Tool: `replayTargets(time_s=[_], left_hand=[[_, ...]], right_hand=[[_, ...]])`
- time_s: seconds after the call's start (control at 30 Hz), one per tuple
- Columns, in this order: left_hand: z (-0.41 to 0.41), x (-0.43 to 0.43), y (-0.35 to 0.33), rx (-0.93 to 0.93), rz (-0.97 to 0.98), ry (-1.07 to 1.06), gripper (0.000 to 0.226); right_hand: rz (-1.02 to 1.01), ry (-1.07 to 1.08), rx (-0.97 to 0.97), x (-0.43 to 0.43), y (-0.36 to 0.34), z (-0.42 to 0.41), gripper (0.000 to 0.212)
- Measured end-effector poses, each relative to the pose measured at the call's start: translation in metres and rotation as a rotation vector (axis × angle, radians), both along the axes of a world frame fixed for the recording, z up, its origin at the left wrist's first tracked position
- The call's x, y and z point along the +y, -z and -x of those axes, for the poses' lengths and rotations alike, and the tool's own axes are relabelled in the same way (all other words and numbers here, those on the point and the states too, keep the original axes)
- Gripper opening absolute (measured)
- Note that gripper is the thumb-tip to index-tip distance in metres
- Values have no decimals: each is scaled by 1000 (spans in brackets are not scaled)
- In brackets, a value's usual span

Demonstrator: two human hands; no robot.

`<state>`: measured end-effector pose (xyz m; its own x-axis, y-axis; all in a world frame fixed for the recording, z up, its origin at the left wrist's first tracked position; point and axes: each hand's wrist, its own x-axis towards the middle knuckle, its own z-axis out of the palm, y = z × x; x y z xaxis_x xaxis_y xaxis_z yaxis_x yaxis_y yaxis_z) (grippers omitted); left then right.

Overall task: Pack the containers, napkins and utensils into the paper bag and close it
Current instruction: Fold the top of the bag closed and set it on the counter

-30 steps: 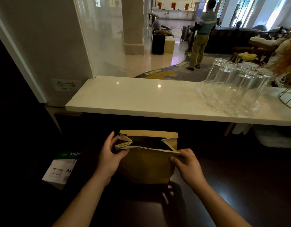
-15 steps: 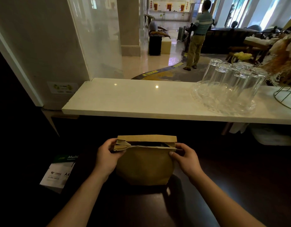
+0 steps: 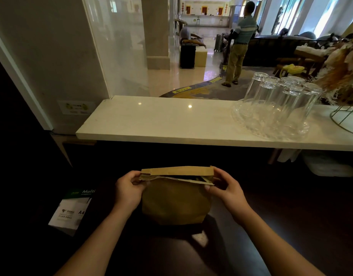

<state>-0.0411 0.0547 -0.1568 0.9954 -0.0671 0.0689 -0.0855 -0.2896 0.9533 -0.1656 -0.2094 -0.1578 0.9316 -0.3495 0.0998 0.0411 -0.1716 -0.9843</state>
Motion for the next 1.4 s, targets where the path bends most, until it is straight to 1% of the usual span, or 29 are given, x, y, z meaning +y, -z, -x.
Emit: replayTargets(time_s=[0.1,0.17,0.27,0.3,0.37,0.43,0.47,0.53,0.57,0.63,0.67,0.73,0.83,0.87,0.97,1.03,1.07,1.1,1.17,1.2,1.27,1.33,1.4], left_hand=[[2,-1,-5,-7,21,3,29],[5,1,-8,-16,19,32,30],[8,7,-13,-17,52,129,39],[7,8,-15,-21,53,151,38],[6,7,-18,-50,22,134,28],[4,4,-20,-58,5,67,17],[4,3,-20,-50,8,48,15],[3,2,-21,-33,3,34,16],[3,3,-21,-26,-1,31,18],[3,4,-20,-27,-4,22,19],[4,5,-20,-33,-4,21,19],[5,5,-20,-43,7,22,19],[7,4,-22,-32,18,37,18],[8,6,-23,-32,13,47,20],[13,12,-30,-27,36,138,39],[14,15,-35,-7,89,219,41],[14,15,-37,-15,63,245,37],[12,14,-39,-51,-24,256,34],[9,9,-42,-185,-273,233,28],[8,7,-43,-252,-354,204,25],[7,4,-45,-332,-420,158,18],[6,3,-44,-367,-468,148,13],[6,3,-42,-393,-520,160,10]], right_hand=[[182,112,-26,6,-4,-9,20],[221,188,-5,8,-5,-17,8],[200,243,16,6,-5,-23,9],[184,247,22,6,-4,-23,9],[156,234,29,5,-3,-21,8],[140,201,25,4,-3,-18,12],[135,176,18,3,-4,-16,15],[92,99,4,0,-8,-11,24],[37,55,3,-2,-9,-8,30],[-76,-4,16,-6,-13,-4,35],[-93,-15,22,-5,-15,-2,35],[-33,-12,26,-2,-17,-3,32],[164,51,37,3,-17,-9,11],[206,78,46,2,-16,-10,6],[235,123,72,-1,-16,-13,4],[231,122,70,-1,-15,-14,4],[236,125,70,-1,-15,-15,4],[243,129,72,-1,-15,-15,4],[262,126,82,-1,-16,-16,6],[275,117,86,-1,-18,-16,7],[329,76,80,-2,-23,-17,15],[492,16,62,0,-30,-19,24],[706,-14,23,3,-37,-23,20]])
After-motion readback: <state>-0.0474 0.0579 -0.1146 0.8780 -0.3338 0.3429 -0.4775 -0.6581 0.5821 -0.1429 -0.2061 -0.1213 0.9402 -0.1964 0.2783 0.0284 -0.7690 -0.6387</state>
